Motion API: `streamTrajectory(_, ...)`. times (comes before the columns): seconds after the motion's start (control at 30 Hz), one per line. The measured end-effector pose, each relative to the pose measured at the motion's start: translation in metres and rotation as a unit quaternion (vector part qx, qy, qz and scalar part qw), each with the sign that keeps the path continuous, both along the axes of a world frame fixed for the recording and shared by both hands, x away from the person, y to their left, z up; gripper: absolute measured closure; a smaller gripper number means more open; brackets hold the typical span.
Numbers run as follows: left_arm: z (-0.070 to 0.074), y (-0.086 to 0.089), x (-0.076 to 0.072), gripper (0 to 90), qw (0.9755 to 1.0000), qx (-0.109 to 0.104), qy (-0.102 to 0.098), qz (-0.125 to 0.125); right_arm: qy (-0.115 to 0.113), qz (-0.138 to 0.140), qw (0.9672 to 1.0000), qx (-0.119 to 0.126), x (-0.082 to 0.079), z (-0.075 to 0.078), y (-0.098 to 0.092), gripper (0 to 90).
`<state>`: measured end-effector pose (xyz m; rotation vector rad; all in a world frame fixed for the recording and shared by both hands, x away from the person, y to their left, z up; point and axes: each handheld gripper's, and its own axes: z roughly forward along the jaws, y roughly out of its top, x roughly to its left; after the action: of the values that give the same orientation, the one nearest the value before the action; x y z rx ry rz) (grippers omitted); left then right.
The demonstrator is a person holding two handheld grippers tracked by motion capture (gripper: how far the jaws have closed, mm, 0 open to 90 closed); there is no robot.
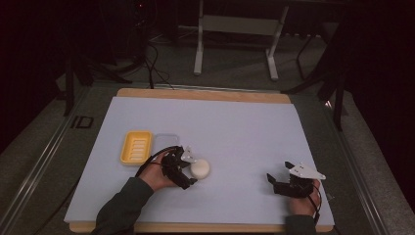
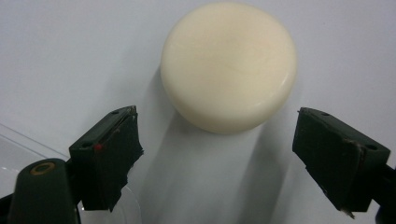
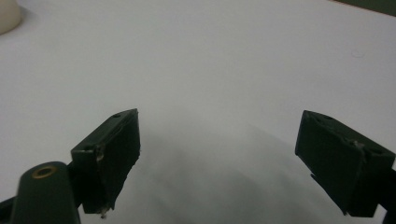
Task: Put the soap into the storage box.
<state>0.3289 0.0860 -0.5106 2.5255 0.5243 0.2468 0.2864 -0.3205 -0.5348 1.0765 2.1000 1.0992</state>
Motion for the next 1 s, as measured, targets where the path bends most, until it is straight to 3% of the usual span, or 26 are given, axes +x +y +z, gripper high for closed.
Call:
streamTrajectory(0.5, -0.003, -0.008, 0.005, 15.5, 0.9999, 0.007, 0.009, -0.006, 0.001, 0.000, 1.0000, -0.001, 0.000, 0.000, 0.000, 14.0)
streamTrajectory(1.0, -0.007, -0.022, 0.010, 15.3, 0.9998, -0.001, 0.015, -0.015, 0.001, 0.000, 1.0000, 0.000, 0.000, 0.000, 0.000, 14.0)
